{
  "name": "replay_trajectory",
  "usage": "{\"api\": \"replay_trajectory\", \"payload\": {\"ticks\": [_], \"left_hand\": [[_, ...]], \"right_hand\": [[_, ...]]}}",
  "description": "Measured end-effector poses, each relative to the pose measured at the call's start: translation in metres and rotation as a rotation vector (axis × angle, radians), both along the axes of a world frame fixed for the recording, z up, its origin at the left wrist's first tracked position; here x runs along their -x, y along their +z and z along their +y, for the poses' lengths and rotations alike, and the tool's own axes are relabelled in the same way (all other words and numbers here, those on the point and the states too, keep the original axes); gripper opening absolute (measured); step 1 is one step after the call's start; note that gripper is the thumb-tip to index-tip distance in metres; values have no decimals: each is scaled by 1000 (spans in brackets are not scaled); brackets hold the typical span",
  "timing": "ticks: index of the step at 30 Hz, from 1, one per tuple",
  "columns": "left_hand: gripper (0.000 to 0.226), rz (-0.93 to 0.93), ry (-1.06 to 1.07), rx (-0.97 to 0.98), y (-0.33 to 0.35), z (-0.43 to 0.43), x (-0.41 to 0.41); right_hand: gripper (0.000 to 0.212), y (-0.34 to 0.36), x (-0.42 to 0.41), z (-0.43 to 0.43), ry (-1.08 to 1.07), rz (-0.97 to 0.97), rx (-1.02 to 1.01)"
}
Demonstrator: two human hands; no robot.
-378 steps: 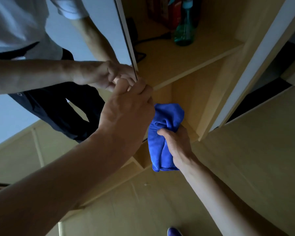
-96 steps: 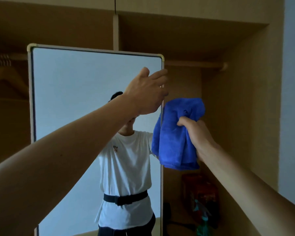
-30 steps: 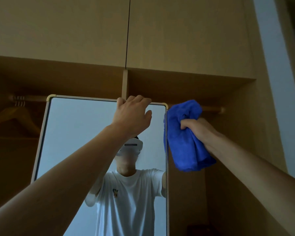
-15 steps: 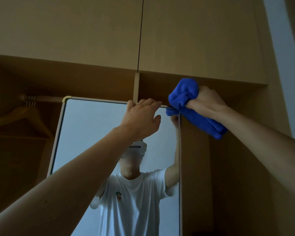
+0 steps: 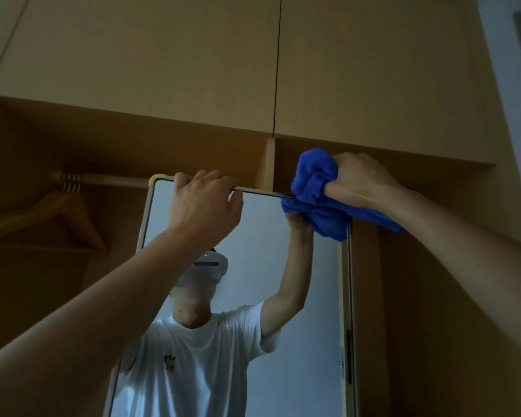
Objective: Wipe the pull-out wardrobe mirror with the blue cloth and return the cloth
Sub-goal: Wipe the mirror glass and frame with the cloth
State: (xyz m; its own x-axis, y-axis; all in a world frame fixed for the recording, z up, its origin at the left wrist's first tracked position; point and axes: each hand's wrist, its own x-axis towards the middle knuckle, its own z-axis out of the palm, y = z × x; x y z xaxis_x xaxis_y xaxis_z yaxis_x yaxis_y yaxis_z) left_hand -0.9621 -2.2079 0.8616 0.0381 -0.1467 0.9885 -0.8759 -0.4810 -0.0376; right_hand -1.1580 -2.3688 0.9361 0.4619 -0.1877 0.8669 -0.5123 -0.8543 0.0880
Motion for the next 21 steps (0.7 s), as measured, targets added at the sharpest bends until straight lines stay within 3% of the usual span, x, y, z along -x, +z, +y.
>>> {"api": "replay_trajectory", "payload": {"ticks": [11, 16, 21], "left_hand": [[33, 27, 38, 99, 11, 51, -25], [35, 219, -11, 76, 13, 80, -45], [37, 533, -311, 48, 9, 93, -52]], "right_hand": [[23, 13, -64, 90, 129, 119, -44], [27, 18, -90, 127, 129, 225, -45], [29, 20, -118, 153, 65, 225, -16]]}}
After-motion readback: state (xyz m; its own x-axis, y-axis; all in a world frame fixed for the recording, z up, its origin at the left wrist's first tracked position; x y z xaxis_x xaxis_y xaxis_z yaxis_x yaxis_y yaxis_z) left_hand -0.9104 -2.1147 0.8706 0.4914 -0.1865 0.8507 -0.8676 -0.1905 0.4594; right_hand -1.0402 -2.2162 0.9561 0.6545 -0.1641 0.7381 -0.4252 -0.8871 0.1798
